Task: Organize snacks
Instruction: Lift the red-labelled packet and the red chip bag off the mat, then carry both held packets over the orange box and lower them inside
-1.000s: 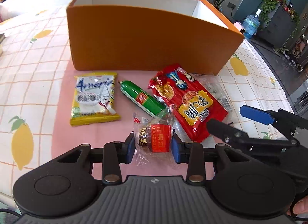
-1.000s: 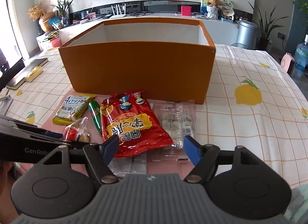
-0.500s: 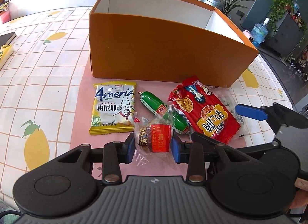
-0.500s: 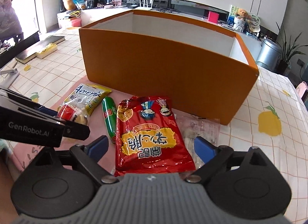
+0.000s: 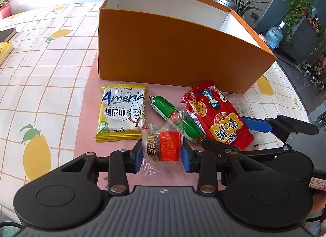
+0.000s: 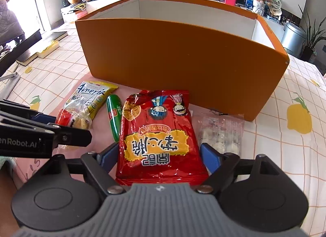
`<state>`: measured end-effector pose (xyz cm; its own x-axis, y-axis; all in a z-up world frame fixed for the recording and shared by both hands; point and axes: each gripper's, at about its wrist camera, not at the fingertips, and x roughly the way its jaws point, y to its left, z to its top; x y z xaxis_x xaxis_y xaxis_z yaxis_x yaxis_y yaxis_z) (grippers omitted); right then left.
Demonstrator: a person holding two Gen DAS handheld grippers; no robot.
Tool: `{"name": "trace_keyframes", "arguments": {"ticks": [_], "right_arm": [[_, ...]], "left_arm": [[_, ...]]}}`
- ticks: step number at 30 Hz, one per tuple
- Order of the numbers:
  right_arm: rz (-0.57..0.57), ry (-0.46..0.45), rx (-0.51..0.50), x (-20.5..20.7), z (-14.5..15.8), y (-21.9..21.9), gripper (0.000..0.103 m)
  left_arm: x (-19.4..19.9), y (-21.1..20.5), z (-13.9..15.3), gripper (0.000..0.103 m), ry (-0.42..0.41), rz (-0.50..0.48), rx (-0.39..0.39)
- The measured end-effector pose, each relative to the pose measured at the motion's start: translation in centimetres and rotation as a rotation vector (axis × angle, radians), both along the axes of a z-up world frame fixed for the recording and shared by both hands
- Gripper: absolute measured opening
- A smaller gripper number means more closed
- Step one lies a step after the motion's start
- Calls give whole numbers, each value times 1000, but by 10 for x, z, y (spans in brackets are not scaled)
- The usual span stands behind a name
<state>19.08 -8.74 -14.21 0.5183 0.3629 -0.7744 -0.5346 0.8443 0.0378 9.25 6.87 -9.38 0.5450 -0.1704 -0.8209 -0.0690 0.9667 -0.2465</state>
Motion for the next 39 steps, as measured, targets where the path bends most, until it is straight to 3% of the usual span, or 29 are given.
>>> {"name": "trace_keyframes", "arguments": {"ticks": [4,12,23,32,39], "right_arm": [[-8,4,9,-1,0,-2,69],[-21,-51,1,-15,8,-5,67],[-61,-158,64,-49,34,-25,66],[-107,-233,153,-65,77,-48,66],[-87,-279,180,-48,123,-53,66]], "left_arm": [[-2,-1,1,42,-3,2,-4],[-9,2,11,42,-35,15,-4],[-20,0,31,42,-97,5,12],[-18,-12,64,42,-178,-49,57],[6,-14,100,42,-237,-109,60]]}}
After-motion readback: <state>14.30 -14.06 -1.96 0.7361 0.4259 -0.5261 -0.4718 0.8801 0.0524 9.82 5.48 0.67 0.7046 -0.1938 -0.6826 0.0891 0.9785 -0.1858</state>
